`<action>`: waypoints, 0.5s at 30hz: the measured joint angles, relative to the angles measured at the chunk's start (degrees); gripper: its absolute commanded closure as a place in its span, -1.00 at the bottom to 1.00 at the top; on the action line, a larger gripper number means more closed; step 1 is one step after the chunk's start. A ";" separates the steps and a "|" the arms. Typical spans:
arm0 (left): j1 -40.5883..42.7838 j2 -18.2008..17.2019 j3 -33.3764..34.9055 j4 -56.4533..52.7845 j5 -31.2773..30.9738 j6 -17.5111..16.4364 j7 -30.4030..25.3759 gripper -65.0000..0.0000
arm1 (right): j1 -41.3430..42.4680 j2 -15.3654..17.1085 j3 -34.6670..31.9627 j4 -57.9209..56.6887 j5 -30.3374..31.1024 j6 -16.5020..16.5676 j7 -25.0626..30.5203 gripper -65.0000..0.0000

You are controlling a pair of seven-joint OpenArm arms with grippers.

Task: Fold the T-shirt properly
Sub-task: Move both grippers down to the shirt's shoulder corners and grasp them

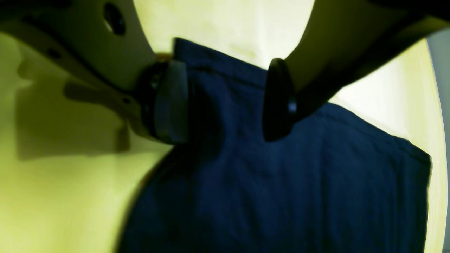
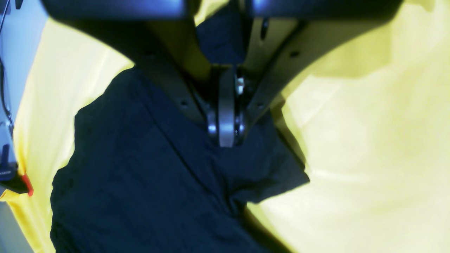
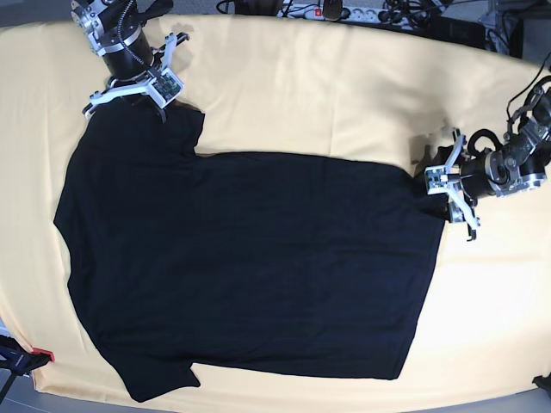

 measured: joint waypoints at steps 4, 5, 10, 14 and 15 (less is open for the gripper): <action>-3.37 1.75 3.65 -2.21 0.52 0.35 -0.44 -0.05 | 0.00 -0.02 0.00 -0.50 0.00 -0.02 0.02 1.00; -3.48 2.10 3.82 -2.21 0.98 0.79 -0.37 -0.05 | -0.02 -0.02 0.00 -0.50 0.02 -0.07 0.02 1.00; -3.98 3.30 4.20 -2.32 1.46 0.13 0.94 0.80 | 0.02 -0.02 0.00 -0.55 0.02 -2.14 0.02 1.00; -4.44 3.61 4.31 -2.25 1.01 0.11 2.40 1.00 | 0.02 -0.02 0.00 -0.55 0.02 -1.97 -0.33 1.00; -4.52 3.61 4.31 -2.21 0.11 0.07 3.23 1.00 | 0.00 -0.02 0.00 -0.55 0.04 -1.05 -1.05 1.00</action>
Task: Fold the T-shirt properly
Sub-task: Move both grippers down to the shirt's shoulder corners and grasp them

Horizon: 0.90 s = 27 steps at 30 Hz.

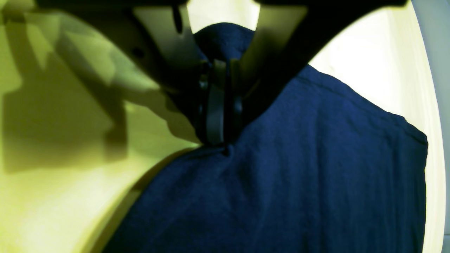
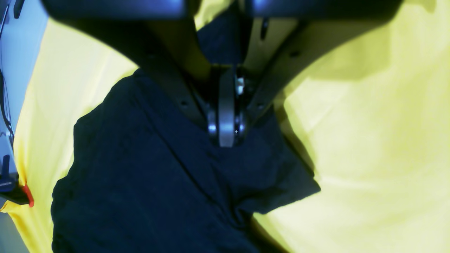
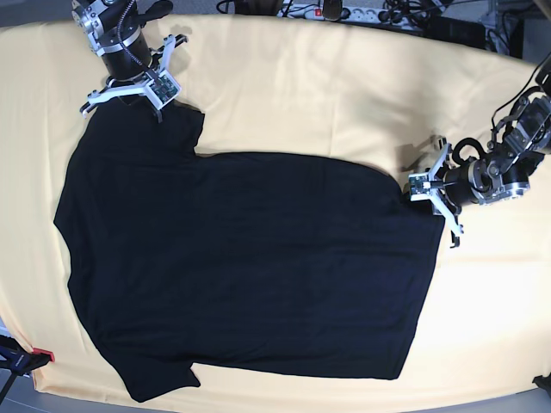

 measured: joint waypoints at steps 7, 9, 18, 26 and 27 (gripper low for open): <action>-0.04 -0.02 0.00 0.07 -1.55 0.00 0.63 1.00 | -0.04 0.37 0.00 -2.99 0.90 7.52 -1.70 -0.13; -0.04 -0.11 0.00 0.07 -1.51 0.00 0.63 1.00 | -0.09 0.79 0.07 -4.61 1.07 7.30 -0.87 -0.21; -0.04 -0.17 0.00 0.07 -1.70 0.02 0.63 1.00 | 3.06 0.66 0.00 -10.93 -1.55 3.02 1.44 0.36; 0.46 -4.42 0.42 6.54 -2.45 -3.15 3.34 1.00 | 2.64 3.21 -0.11 -7.13 -4.72 1.36 -7.10 1.00; 0.63 -5.84 0.52 8.17 -3.87 -4.74 3.30 1.00 | 2.49 4.44 -0.09 -5.66 -4.83 1.11 -8.44 1.00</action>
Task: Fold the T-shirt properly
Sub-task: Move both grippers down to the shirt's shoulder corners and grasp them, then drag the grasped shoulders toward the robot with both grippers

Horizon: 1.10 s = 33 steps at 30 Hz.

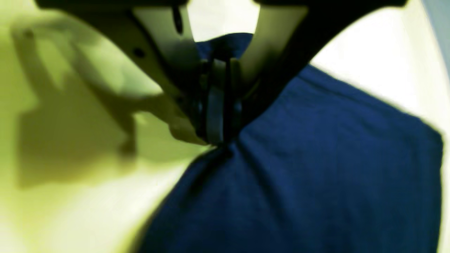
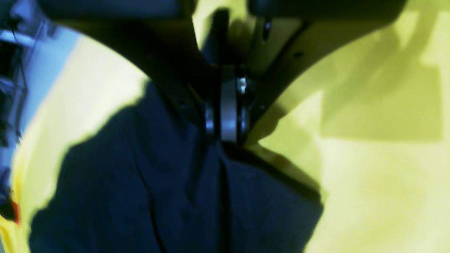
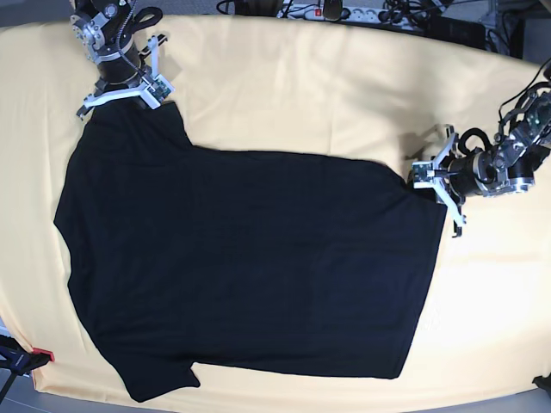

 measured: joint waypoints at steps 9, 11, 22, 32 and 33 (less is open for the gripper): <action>-0.17 -11.85 0.22 12.04 -7.93 -8.04 -0.17 1.00 | -11.52 7.43 0.79 9.77 -0.04 -0.59 -3.65 1.00; -0.07 -13.27 0.22 13.55 -10.12 -8.04 -0.11 1.00 | -14.88 7.45 0.83 11.30 -0.22 -0.57 -4.33 1.00; 8.87 -21.35 0.13 25.35 -12.44 -7.91 0.37 1.00 | -30.80 7.52 0.85 12.87 -0.24 -0.61 -9.25 1.00; 11.50 -23.85 0.11 34.88 -12.94 -7.96 13.20 1.00 | -29.94 7.85 0.85 12.85 -10.16 -3.98 -2.56 1.00; 11.06 -23.82 0.11 35.41 -12.68 -7.93 13.40 1.00 | -28.37 8.37 0.81 12.85 -9.99 -3.93 -2.27 1.00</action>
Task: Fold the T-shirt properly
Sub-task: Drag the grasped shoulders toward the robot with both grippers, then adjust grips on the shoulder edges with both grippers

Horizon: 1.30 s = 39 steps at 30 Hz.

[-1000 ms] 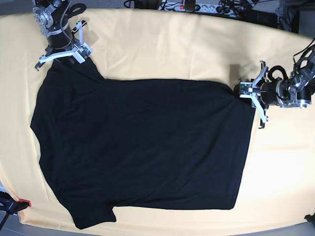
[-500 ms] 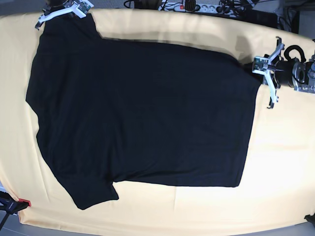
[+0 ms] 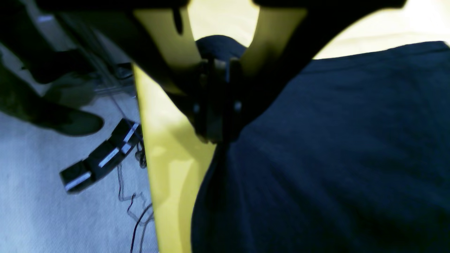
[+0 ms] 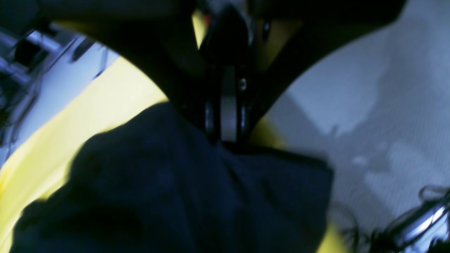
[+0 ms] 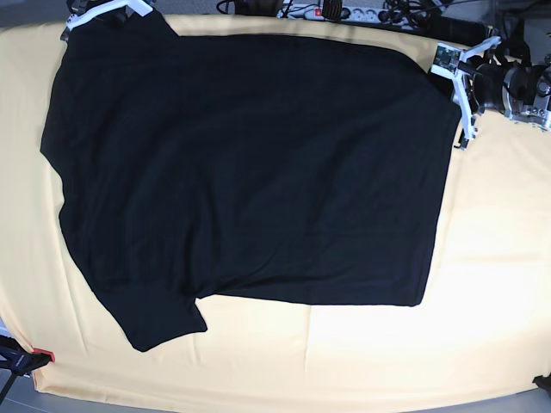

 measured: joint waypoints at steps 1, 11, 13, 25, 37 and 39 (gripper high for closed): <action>-0.72 0.00 0.00 0.35 0.20 -0.04 -0.13 1.00 | 1.79 0.87 -0.02 0.00 0.00 -0.04 0.79 1.00; -3.34 2.69 -0.17 -0.31 10.80 12.66 0.17 1.00 | 18.25 11.52 -0.09 0.00 4.81 0.42 6.29 1.00; -3.28 4.85 -0.15 -0.28 10.27 14.29 -0.07 1.00 | 20.02 13.64 -0.04 0.00 4.70 -0.68 6.19 1.00; -3.15 16.70 -0.15 -11.39 12.85 18.69 0.81 1.00 | 31.06 15.02 -0.11 -6.08 12.92 1.40 12.00 1.00; -2.99 22.56 -0.15 -17.84 14.49 27.76 1.09 1.00 | 35.78 14.51 -0.13 -9.42 17.97 2.54 14.36 1.00; -2.99 22.69 -0.15 -17.88 16.94 28.94 1.14 1.00 | 35.91 14.49 -0.13 -9.42 17.92 -0.52 14.34 1.00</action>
